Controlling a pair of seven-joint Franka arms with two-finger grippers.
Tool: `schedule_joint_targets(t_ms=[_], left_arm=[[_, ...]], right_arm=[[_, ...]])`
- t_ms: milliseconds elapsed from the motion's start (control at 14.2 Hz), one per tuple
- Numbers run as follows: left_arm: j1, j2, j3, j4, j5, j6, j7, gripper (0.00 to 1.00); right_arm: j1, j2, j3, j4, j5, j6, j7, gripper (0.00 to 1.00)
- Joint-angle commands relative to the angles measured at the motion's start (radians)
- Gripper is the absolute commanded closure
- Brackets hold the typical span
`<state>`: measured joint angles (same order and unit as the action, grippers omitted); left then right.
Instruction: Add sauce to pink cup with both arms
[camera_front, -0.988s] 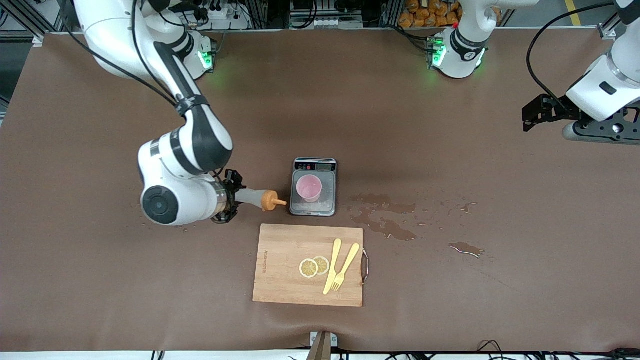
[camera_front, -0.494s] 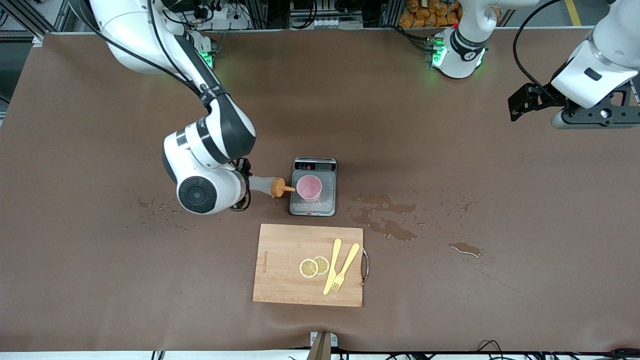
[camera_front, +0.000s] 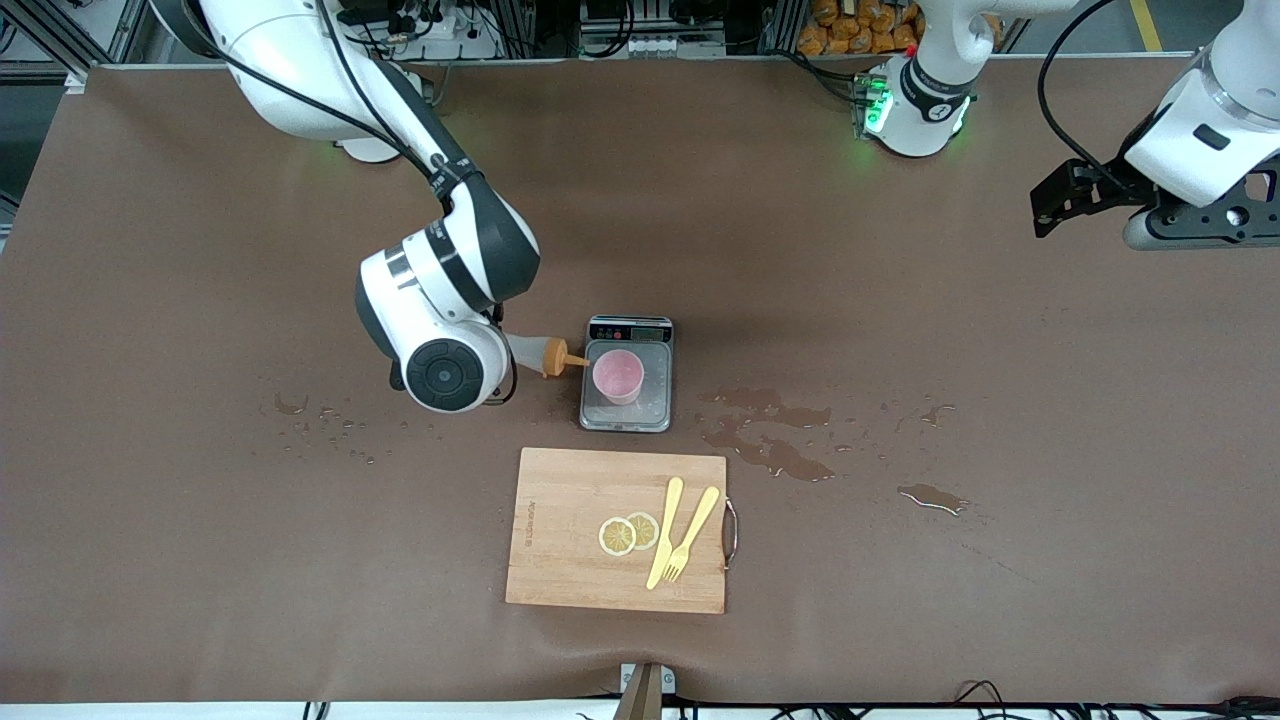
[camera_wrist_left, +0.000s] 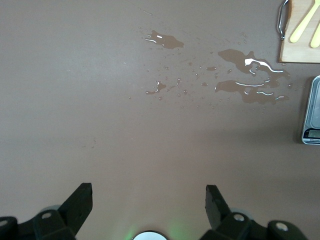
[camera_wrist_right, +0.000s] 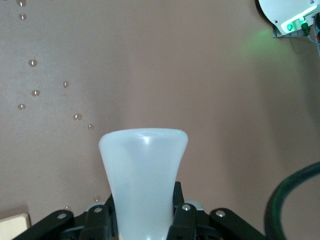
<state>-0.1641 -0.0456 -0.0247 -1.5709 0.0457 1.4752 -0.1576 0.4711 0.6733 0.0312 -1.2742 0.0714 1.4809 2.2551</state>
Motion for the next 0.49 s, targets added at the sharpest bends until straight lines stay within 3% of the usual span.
schedule_joint_targets(t_ms=[0,424], left_arm=[[0.014,-0.007,-0.003,-0.001,-0.032,-0.012,0.001,0.0],[0.014,-0.003,-0.004,-0.004,-0.032,-0.012,0.003,0.0]], right_arm=[[0.014,-0.02,-0.008,0.012,-0.03,-0.042,0.035,0.64],[0.034,-0.011,-0.005,0.012,-0.076,-0.057,0.063,0.64]])
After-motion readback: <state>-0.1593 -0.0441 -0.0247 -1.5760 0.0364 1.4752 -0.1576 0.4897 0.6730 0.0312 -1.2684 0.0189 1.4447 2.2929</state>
